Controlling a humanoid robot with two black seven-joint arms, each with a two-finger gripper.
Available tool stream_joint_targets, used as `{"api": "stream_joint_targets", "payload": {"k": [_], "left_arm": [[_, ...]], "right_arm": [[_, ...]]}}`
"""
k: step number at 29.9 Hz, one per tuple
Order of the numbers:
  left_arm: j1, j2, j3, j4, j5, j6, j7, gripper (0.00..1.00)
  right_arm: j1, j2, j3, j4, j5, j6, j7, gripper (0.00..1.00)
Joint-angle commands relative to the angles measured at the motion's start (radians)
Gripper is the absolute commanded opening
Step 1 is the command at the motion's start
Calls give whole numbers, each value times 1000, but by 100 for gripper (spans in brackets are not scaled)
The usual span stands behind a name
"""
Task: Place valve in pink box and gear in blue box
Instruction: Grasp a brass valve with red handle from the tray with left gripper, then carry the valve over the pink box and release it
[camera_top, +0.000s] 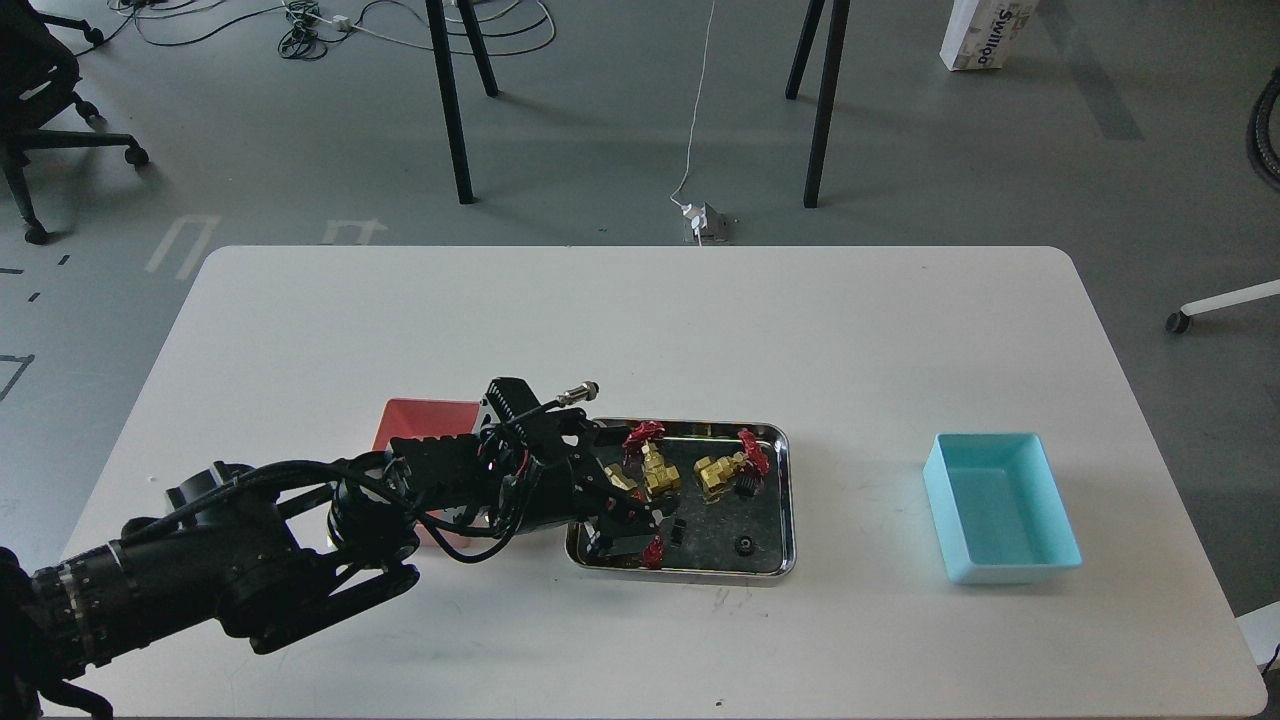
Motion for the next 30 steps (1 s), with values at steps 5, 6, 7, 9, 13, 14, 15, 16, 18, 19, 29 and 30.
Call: {"api": "stream_joint_targets", "payload": {"k": [5,6,7,9,13,14,15,16,18,19,29,30], "left_arm": [[10,-30,-2,67,0,-7,-1,98],[10,-30,-2,73,-3,-8,-1,98],[10,-28,-2,76,-5,-8,-3,98],[12,-28,0,79,-5,-11,-9,95],[18,-25,0,81,-5,-16,-11,86],[18,-24,1,81,-3,-19,-11,82],[16,-24,1,81,-3,-29,-11,79],[16,-24,1,81,-3,-40,-11,76],[15,-24,0,81,-5,-56,-11,69],[13,-27,0,79,-3,-59,-11,62],[6,-22,-14,65,-52,-123,35,13],[4,-22,-14,64,-60,-125,40,11]], "right_arm": [[0,21,-1,-11,-27,0,2,98],[-2,21,1,-11,-38,0,2,98],[-2,21,1,-13,-41,0,2,98],[-2,23,1,-11,-43,0,3,98],[-5,23,-1,-13,-44,0,20,98],[-5,21,-1,-13,-44,0,20,98],[-5,21,-1,-13,-44,0,20,98],[-5,21,-1,-13,-44,0,20,98],[-5,21,-1,-13,-44,0,20,98],[-5,23,-1,-14,-44,0,20,98],[-10,44,-4,-57,-46,2,21,98],[-11,44,-4,-57,-46,2,21,98]]}}
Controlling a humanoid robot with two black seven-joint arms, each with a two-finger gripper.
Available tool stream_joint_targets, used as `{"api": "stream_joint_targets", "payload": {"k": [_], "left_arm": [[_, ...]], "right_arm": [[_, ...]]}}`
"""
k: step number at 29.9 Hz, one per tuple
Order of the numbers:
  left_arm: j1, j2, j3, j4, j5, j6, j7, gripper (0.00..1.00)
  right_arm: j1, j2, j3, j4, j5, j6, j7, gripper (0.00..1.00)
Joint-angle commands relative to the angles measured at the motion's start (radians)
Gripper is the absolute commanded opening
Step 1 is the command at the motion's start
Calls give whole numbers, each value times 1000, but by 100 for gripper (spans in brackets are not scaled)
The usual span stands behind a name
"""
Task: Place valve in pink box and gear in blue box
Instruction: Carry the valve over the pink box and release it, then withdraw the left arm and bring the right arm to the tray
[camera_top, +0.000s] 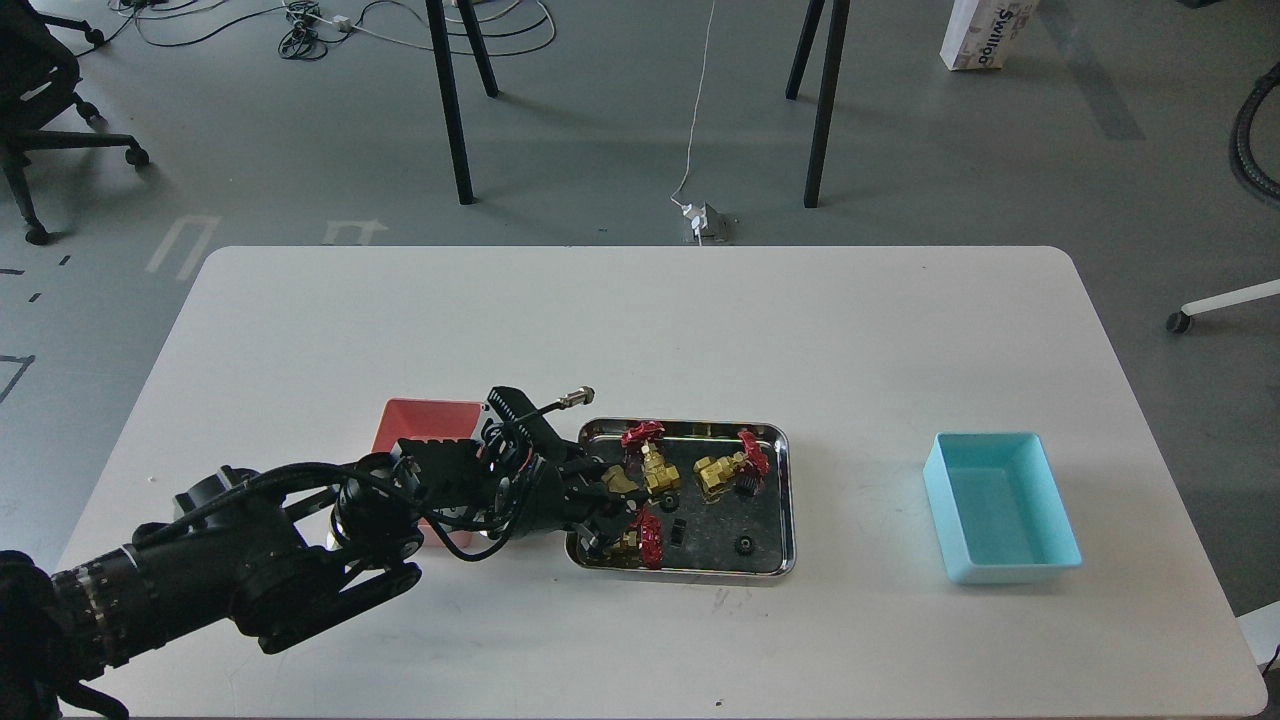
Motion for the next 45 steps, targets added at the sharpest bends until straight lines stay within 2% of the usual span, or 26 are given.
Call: {"api": "stream_joint_targets", "payload": {"k": [1,5,7,11,16,20,25,33,37,41,45], "left_arm": [[-5,2,-3,-6,-31,-5,21,9],[-8,14,-23,-35,-70,-6,26,9],[-8,38,-57,-73,-110,-9,43,9],[-10,138,-138,-196,-214,-46,92,10],[-7,317,-215,-305,-288,-75,104,10],[9,429,-213,-317,-289,-60,102,11],[39,497,-213,-314,-315,-49,102,12],[93,528,-203,-300,-364,-43,104,13],[133,525,-200,-273,-363,-5,102,14],[154,520,-200,-259,-361,9,102,22],[176,517,-201,-245,-361,35,99,47]], "right_arm": [[-2,2,0,-2,0,0,0,98],[-7,2,-2,-5,-15,0,2,98],[-10,9,-2,-25,-41,5,8,98],[-12,40,-2,-80,-57,11,20,98],[-15,57,-3,-97,-58,11,20,98],[-18,65,-3,-97,-58,11,20,98],[-18,72,-2,-113,-58,11,20,98],[-12,111,-2,-151,-58,11,20,98],[-12,121,-2,-153,-58,11,20,98],[-12,127,-2,-151,-58,11,20,98],[-9,129,-2,-151,-60,11,20,98]]}}
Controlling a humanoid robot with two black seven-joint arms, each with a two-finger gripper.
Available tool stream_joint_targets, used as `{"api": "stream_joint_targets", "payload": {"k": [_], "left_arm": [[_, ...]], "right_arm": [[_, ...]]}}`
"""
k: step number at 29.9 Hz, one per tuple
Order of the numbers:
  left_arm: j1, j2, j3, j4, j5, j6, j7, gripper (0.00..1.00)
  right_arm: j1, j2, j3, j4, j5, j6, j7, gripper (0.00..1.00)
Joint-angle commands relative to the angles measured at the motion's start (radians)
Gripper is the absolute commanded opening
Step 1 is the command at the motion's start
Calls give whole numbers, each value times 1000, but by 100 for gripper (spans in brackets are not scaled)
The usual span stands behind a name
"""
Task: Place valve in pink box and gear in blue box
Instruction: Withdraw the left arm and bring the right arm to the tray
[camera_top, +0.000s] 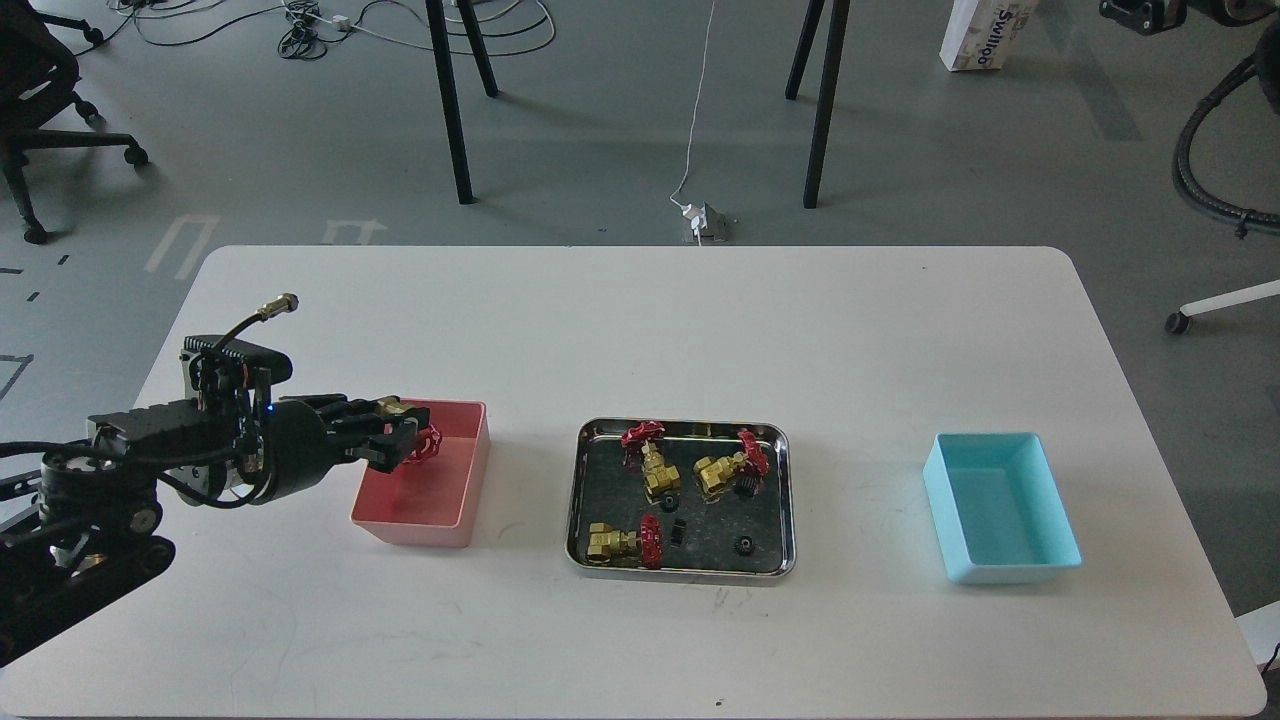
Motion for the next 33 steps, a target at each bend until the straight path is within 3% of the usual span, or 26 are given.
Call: {"api": "stream_joint_targets", "payload": {"k": [1,8,15,19,24,29,33], "left_arm": [[12,-5,-2,7,0,17,-1,50],[12,-34,-3,7,-2,19,3,59],[9,-34,-26,7,-12,22,2,81],[-17,-35,-211,24,-130,62,-13,97],[-192,-100,-455,183,-421,57,-27,99],[-421,-124,-473,366,-624,63,-35,99],[-540,-124,-462,417,-764,59,-33,99]], "right_arm": [[3,1,0,0,-1,0,0,98],[3,1,0,8,-37,0,0,98],[0,1,0,15,-38,3,0,98],[1,32,-2,25,-104,75,0,99],[-6,81,-87,201,-390,178,0,99],[-3,93,-242,457,-590,248,-2,99],[1,177,-414,598,-776,248,-6,99]]}}
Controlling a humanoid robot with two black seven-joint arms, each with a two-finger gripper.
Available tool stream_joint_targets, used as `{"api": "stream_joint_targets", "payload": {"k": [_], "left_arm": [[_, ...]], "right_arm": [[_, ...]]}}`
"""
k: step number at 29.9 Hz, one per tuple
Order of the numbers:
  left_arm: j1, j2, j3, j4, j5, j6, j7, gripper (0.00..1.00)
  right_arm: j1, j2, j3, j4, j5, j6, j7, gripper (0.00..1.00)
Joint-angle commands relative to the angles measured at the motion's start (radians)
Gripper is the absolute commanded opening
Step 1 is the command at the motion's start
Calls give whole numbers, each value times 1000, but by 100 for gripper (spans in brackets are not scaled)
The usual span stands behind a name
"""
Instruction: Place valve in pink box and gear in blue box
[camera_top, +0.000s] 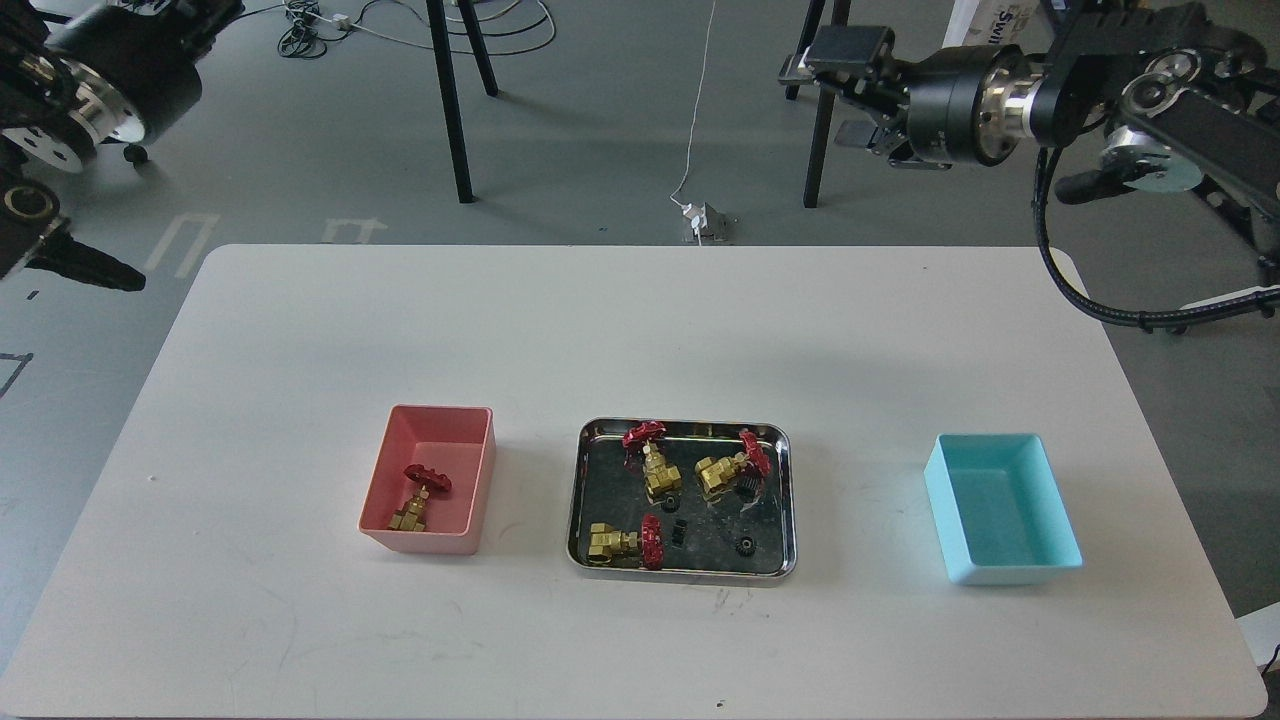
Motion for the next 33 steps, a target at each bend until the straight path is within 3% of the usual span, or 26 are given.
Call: {"api": "stream_joint_targets", "payload": {"k": [1,7,12,26,33], "left_arm": [[-97,-1,13,31,-109,-5,1,99],[-113,-1,59,19,-111,-28,9,99],[-134,-7,132,17,-77,-25,1,99],[-160,-15,132,17,-77,-25,1,99],[-162,-13,132,16,-77,-27,3,99]], "right_arm": [[0,84,-140,119,-157,3,-6,99],[25,297,-359,121,-250,3,-8,99],[50,384,-513,111,-270,3,-8,99],[13,402,-604,15,-274,3,-8,98],[-42,454,-604,-47,-289,3,0,81]]}}
